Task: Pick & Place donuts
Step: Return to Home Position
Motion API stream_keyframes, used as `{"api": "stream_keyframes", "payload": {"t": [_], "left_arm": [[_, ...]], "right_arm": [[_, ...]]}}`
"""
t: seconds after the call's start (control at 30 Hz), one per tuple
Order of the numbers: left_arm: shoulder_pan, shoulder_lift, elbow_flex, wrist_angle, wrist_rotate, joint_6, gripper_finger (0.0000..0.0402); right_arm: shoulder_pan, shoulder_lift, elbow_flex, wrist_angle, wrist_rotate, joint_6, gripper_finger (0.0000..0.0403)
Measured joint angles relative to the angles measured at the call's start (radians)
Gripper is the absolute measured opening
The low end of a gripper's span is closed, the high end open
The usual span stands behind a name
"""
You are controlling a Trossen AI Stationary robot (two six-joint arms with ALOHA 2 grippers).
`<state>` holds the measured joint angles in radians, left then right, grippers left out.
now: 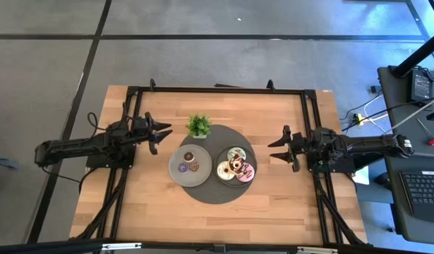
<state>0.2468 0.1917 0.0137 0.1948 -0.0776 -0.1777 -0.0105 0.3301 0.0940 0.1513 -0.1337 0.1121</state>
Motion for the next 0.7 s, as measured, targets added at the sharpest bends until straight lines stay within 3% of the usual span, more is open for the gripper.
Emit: {"api": "stream_keyframes", "payload": {"t": [0.7], "left_arm": [[0.123, -0.039, -0.005, -0.030, 0.113, 0.015, 0.0128]], "right_arm": [[0.000, -0.329, 0.003, -0.213, -0.029, 0.009, 0.0186]]}}
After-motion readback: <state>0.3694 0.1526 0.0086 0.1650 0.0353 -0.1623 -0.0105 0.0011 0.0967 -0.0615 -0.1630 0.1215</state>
